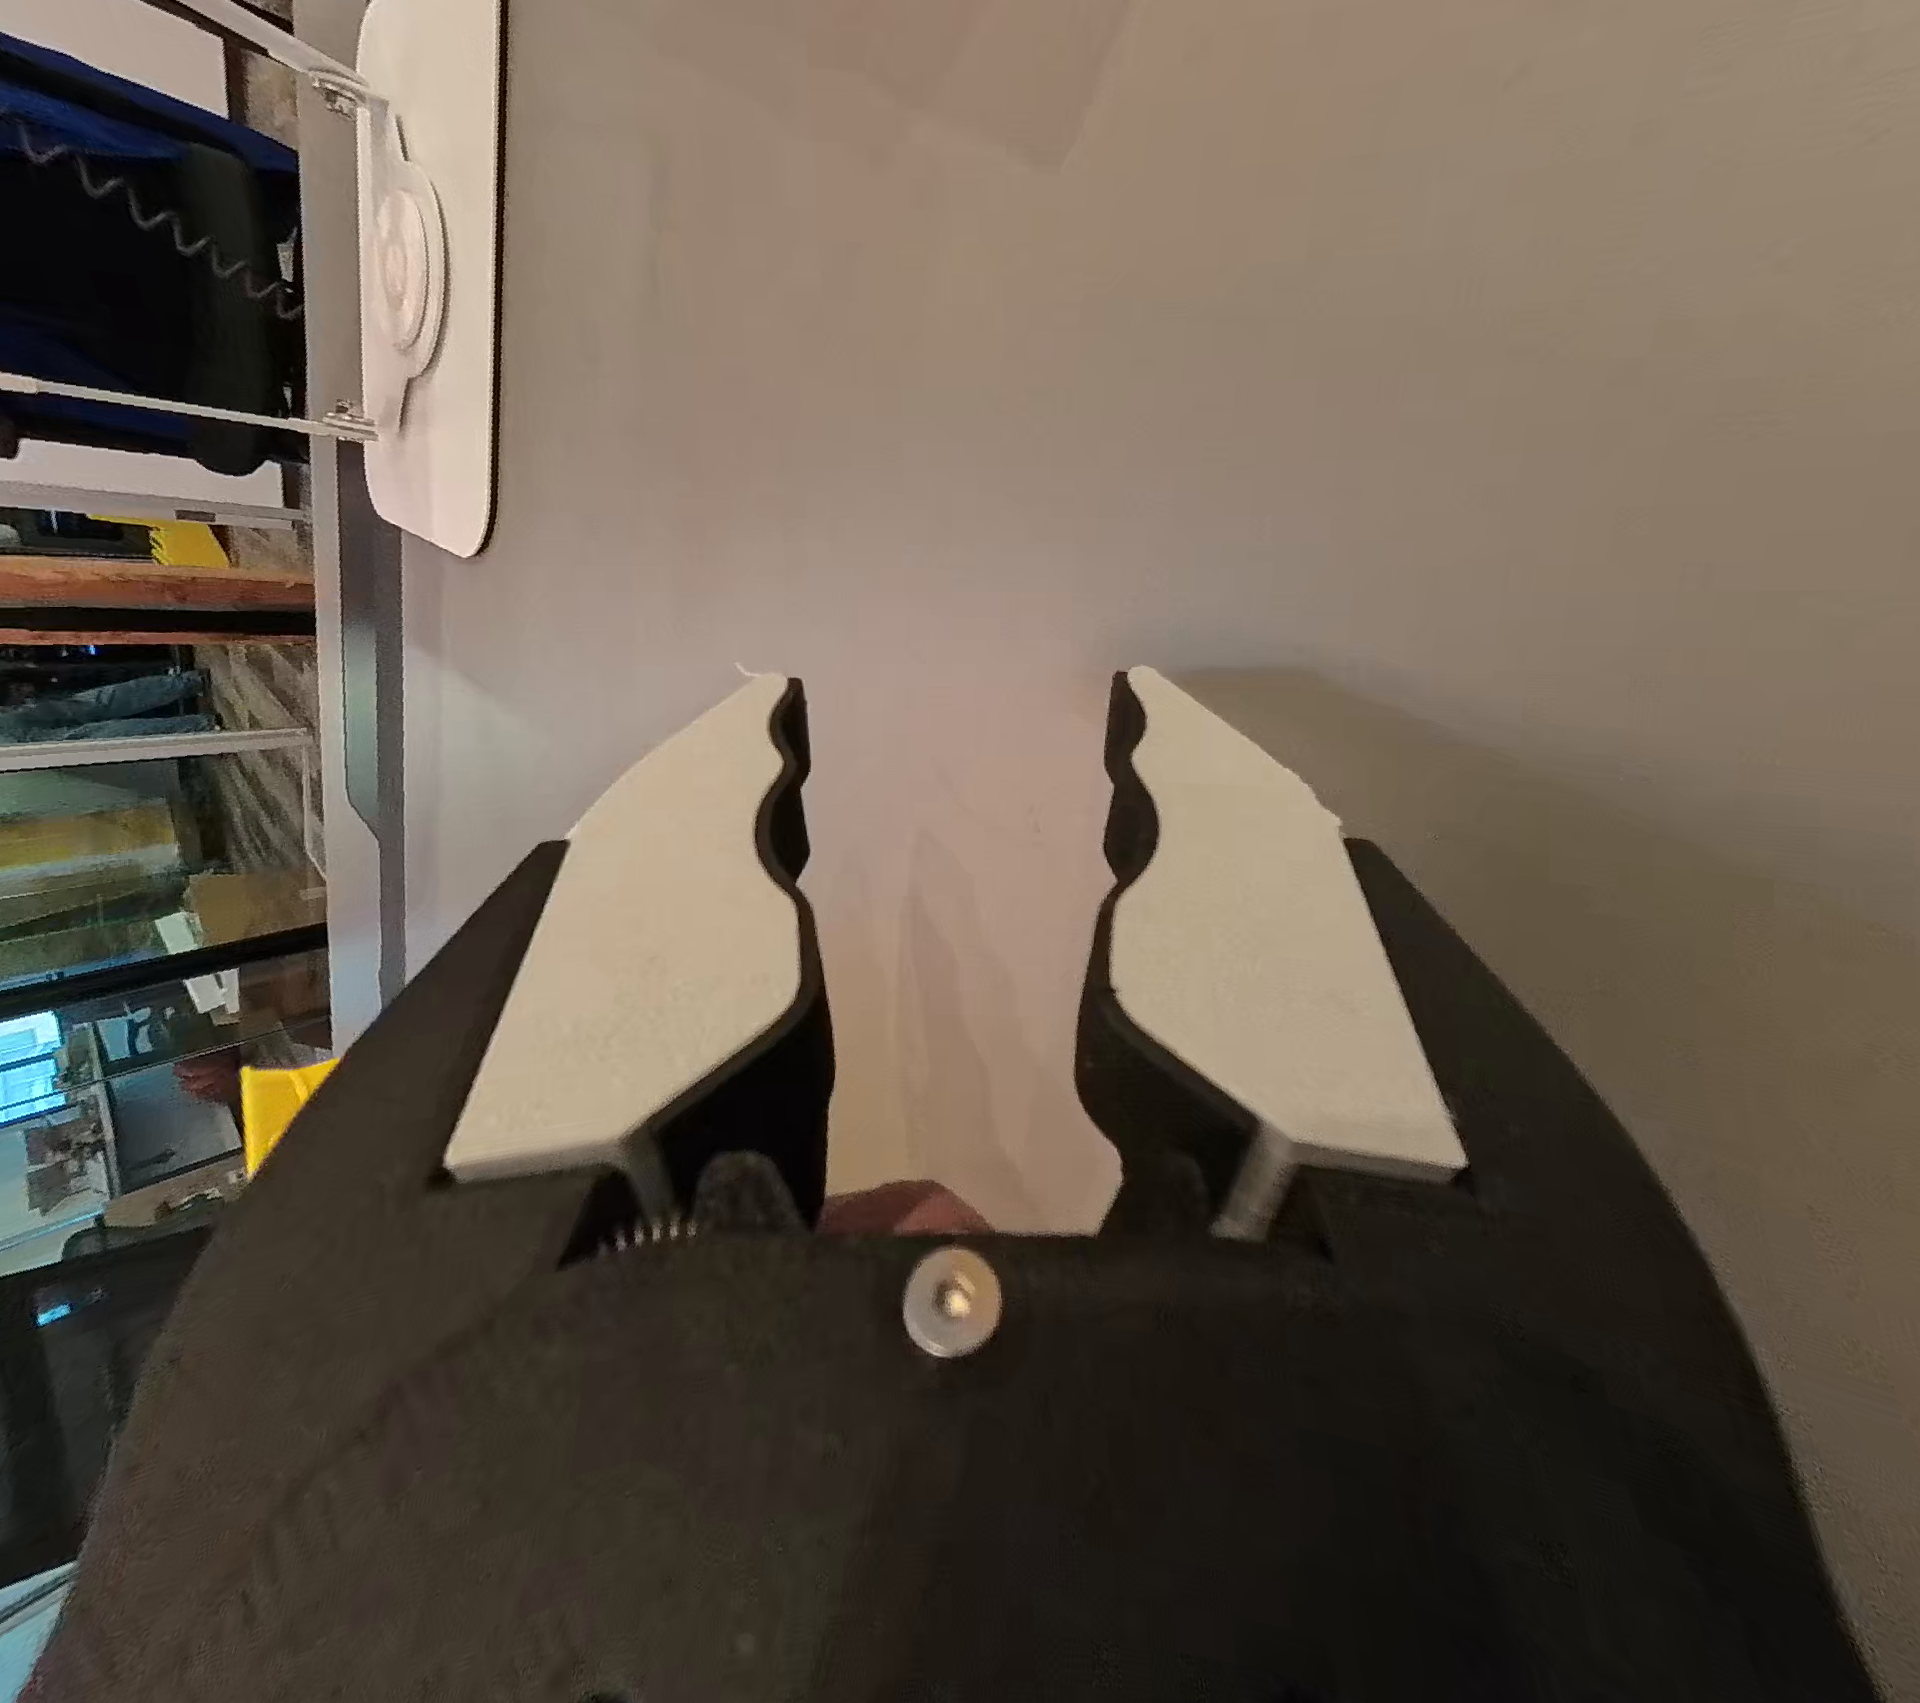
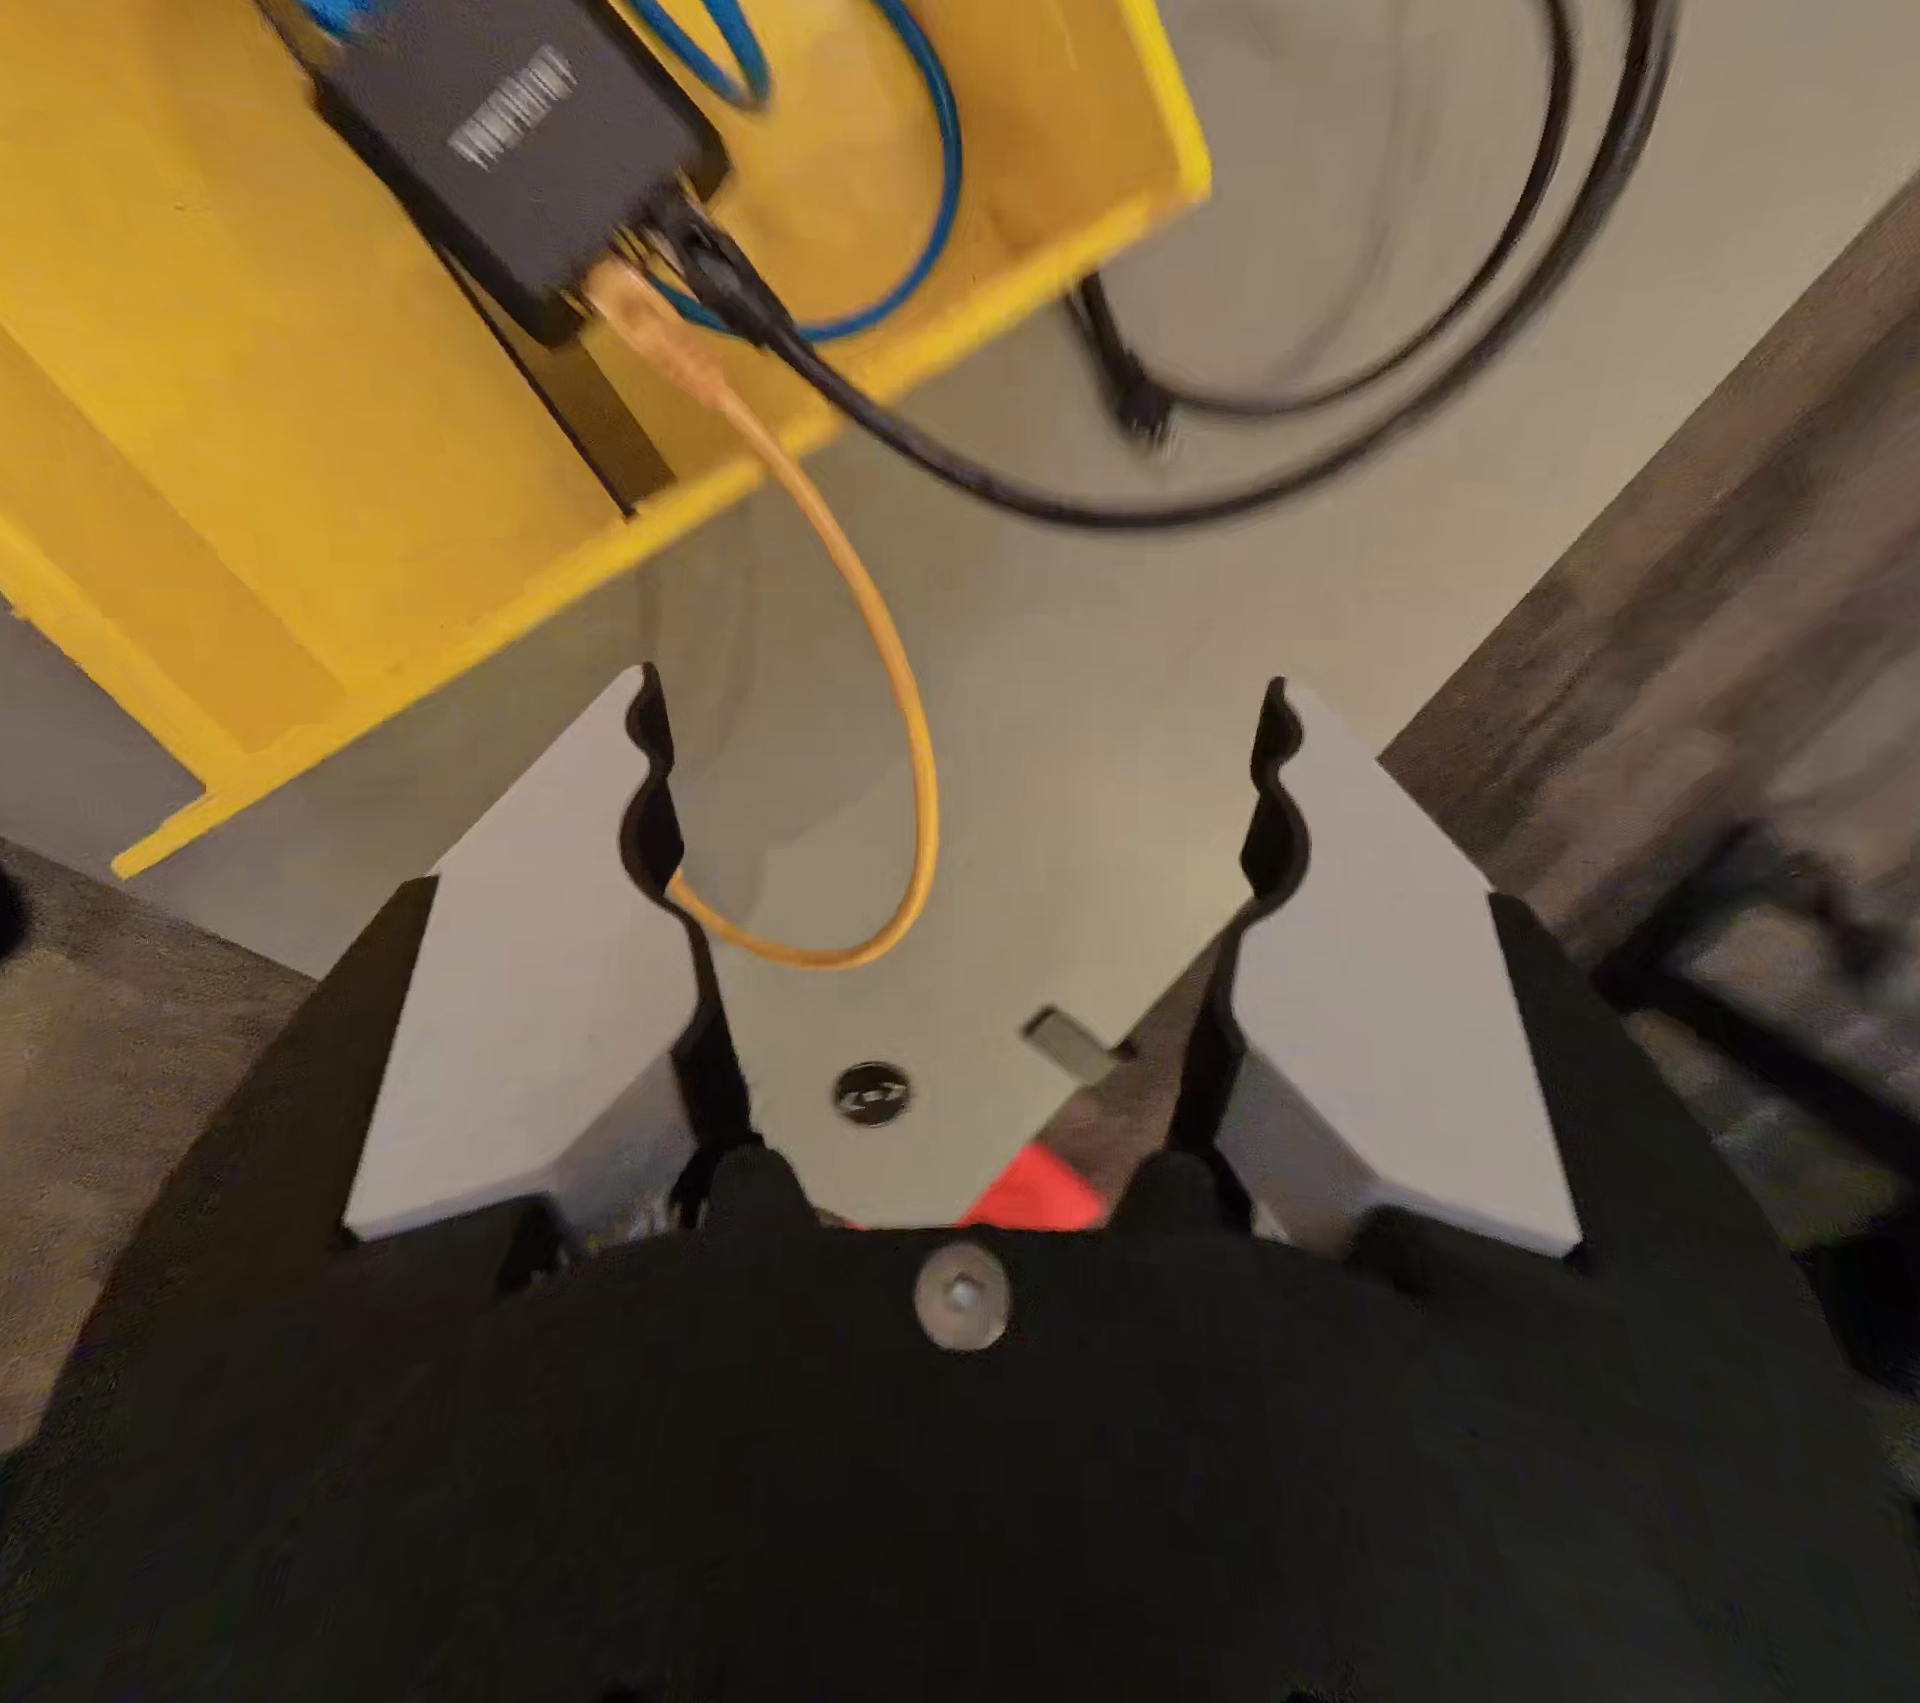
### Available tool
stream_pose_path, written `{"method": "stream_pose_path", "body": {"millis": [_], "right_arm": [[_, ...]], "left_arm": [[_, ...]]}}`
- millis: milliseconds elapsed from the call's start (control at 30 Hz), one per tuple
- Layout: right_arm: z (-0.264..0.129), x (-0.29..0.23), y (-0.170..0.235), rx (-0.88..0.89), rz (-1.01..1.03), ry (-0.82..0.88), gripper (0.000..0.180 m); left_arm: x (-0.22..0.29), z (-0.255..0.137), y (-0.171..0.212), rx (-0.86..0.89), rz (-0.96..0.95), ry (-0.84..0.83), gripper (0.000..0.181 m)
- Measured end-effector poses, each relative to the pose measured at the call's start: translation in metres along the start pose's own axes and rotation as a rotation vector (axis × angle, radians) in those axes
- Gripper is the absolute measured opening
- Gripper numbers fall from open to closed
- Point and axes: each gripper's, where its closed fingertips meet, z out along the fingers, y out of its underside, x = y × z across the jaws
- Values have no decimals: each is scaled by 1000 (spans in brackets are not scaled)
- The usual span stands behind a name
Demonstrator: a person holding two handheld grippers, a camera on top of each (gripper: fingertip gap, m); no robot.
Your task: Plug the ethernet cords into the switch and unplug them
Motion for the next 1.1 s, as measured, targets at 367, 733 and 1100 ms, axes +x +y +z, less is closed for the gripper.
{"method": "stream_pose_path", "body": {"millis": [367,733,1100], "right_arm": [[0,-78,-12,716,657,-507,104],[0,12,-79,1119,798,-297,6],[-7,-26,-149,529,-47,376,7]], "left_arm": [[0,2,-9,10,-19,16,55],[-5,-7,-12,22,-18,-10,55],[2,0,-11,14,-5,12,55]]}}
